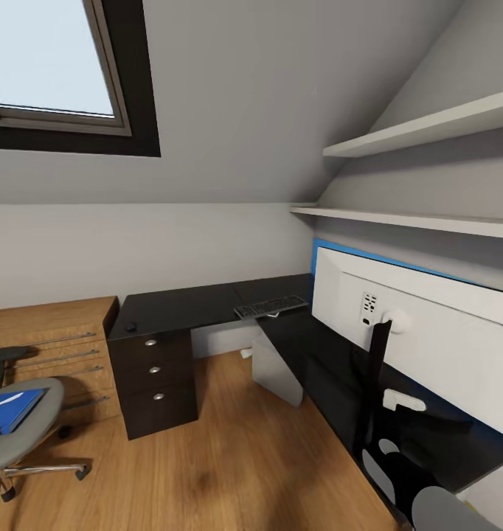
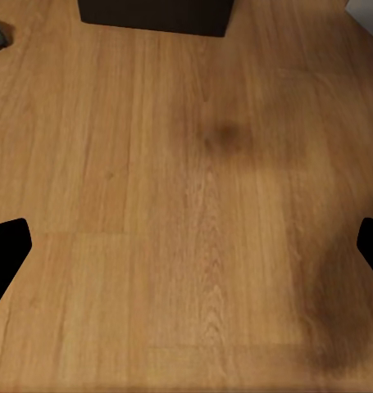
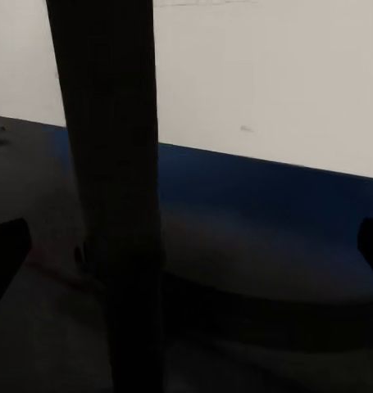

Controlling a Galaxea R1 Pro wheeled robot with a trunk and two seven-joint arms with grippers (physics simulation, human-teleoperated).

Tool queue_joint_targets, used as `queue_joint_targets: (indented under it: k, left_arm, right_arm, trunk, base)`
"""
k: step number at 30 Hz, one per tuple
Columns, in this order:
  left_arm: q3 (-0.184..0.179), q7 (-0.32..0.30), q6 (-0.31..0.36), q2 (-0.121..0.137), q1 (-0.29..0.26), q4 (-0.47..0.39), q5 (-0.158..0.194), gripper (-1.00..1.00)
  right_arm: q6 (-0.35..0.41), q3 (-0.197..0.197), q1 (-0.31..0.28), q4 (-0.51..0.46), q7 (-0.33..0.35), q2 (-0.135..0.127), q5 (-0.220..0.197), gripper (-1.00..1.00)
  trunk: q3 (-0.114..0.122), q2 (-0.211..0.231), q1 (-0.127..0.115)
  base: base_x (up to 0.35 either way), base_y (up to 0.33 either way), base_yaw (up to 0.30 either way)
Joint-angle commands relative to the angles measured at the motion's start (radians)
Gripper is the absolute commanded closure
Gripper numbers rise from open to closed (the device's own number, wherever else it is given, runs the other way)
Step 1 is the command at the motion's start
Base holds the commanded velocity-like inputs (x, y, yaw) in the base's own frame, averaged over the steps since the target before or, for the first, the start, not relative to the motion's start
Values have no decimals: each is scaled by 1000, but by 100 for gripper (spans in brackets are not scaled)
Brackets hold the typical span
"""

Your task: In the bedroom, organize the workspace by keeping the computer under the desk, ensuring the monitor is on the desk, placing the keyboard on the desk next to the monitor, placing the mouse on the desk next to the keyboard, moving the folder from the swivel chair onto the desk next to the mouse, stacking the notebook on top of the folder with the pen on top of the notebook, and positioning the swivel chair next to the desk.

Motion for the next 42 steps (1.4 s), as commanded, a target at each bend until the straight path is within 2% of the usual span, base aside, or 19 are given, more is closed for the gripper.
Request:
queue_joint_targets:
  k: [1, 4, 9, 14, 17, 19, 21, 23, 26, 28, 32, 42]
  left_arm:
    - [-8, 8, -3, 2, -1, -1, 4, -100]
    - [-8, 7, -3, 2, -1, -1, 4, -100]
    - [-7, 8, -2, 2, -1, -1, 5, -100]
    - [-7, 8, -2, 2, -1, -1, 5, -100]
    - [-7, 9, -2, 2, -1, -1, 5, -100]
    - [-6, 9, -2, 2, -1, -1, 6, -100]
    - [-6, 10, -1, 2, -1, -1, 6, -100]
    - [-4, 10, 0, 2, -1, -1, 7, -100]
    - [1, 10, 1, 2, -1, -1, 7, -100]
    - [5, 9, 1, 1, -1, -1, 6, -100]
    - [7, 8, -2, 1, -1, -1, 4, -100]
    - [7, 8, -3, 1, -1, -1, 3, -100]
  right_arm:
    - [-6, 8, -1, -3, -11, 21, -7, -100]
    - [-14, 6, -1, -2, -13, 25, -5, -100]
    - [-16, 3, -1, -5, -12, 20, -7, -100]
    - [26, 2, -1, -40, -12, 20, -15, -100]
    - [122, -1, 1, -109, -12, 17, -20, -100]
    - [268, -3, 22, -235, -13, 7, -48, -100]
    - [333, -3, 42, -300, -13, -4, -67, -100]
    - [466, -3, 94, -448, -14, -40, -116, -100]
    - [595, -3, 149, -599, -14, -75, -180, -100]
    - [695, -3, 186, -705, -16, -97, -239, -100]
    - [761, -3, 205, -761, -17, -109, -278, -100]
    - [779, -1, 212, -780, -16, -112, -287, -100]
  trunk:
    - [-1, -1, 0]
    - [-1, -1, 0]
    - [14, 34, -19]
    - [30, 69, -38]
    - [39, 90, -50]
    - [46, 104, -57]
    - [52, 118, -65]
    - [58, 132, -73]
    - [68, 153, -84]
    - [74, 167, -92]
    - [77, 174, -96]
    - [77, 174, -96]
  base:
    - [0, 0, 0]
    - [0, 0, 0]
    - [0, 0, 0]
    - [0, 0, 0]
    - [0, 0, 0]
    - [0, 0, 0]
    - [0, 0, 0]
    - [0, 0, 0]
    - [0, 0, 0]
    - [0, 0, 0]
    - [0, 0, 0]
    - [-10, -43, 0]
